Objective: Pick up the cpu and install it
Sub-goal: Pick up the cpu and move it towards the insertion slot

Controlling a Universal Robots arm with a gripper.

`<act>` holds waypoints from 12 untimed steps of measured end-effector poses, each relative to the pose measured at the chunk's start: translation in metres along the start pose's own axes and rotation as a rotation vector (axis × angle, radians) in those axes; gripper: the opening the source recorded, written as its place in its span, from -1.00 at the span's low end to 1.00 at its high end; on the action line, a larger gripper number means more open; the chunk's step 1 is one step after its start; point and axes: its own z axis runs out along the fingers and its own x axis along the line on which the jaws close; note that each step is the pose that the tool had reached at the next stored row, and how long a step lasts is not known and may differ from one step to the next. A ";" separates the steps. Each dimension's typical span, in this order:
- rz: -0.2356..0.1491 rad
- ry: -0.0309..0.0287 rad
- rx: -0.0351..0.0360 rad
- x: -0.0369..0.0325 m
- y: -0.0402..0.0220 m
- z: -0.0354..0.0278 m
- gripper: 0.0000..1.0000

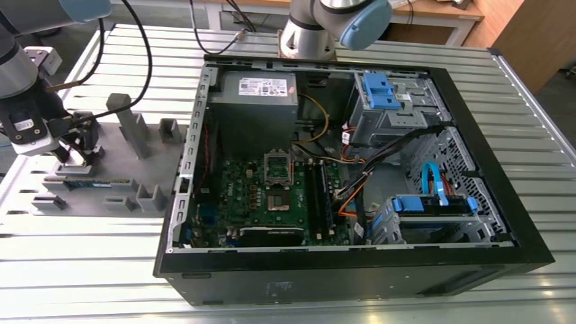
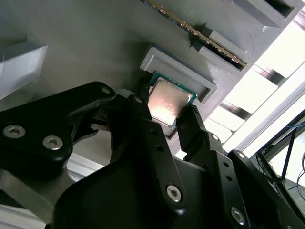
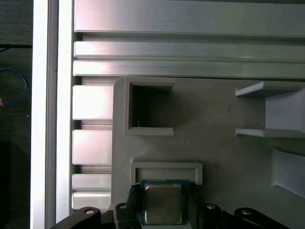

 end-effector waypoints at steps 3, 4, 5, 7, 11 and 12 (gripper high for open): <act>0.000 0.0000 0.0000 0.0000 0.0000 -0.0001 0.01; 0.000 0.0000 0.0000 0.0000 0.0000 -0.0001 0.01; 0.000 0.0000 0.0000 0.0000 0.0000 -0.0002 0.01; 0.000 0.0001 0.0000 -0.0002 0.0000 -0.0002 0.01; 0.000 0.0001 0.0000 -0.0011 0.0000 -0.0002 0.01; 0.000 0.0001 0.0000 -0.0011 0.0000 -0.0002 0.01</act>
